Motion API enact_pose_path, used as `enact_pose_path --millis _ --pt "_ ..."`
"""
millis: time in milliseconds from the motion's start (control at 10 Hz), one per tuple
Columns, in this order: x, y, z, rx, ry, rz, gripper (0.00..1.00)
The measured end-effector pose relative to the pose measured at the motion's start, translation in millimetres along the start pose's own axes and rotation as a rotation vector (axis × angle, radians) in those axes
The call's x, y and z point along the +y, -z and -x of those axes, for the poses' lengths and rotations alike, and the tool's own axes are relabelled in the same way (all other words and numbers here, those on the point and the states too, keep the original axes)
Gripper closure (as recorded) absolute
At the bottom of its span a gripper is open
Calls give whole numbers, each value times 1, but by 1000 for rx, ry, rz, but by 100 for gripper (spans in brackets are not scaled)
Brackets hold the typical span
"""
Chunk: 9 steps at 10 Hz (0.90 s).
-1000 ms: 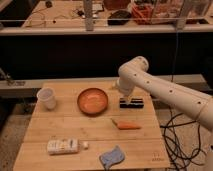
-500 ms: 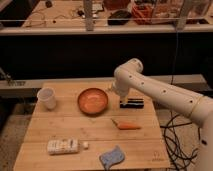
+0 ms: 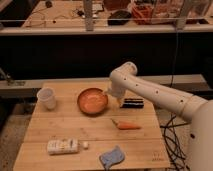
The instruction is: Pick up the ceramic bowl
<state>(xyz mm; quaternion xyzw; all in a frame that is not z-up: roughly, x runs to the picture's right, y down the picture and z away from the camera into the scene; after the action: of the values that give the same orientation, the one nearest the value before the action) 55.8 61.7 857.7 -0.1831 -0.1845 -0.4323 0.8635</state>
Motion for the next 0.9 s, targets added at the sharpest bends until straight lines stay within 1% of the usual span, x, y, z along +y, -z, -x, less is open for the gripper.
enact_pose_path --millis 500,700,900 --pt "-1 -24 6 -25 25 3 20" --pt "-3 -27 7 -31 35 6 20" --pt "-4 -39 10 -42 39 11 20"
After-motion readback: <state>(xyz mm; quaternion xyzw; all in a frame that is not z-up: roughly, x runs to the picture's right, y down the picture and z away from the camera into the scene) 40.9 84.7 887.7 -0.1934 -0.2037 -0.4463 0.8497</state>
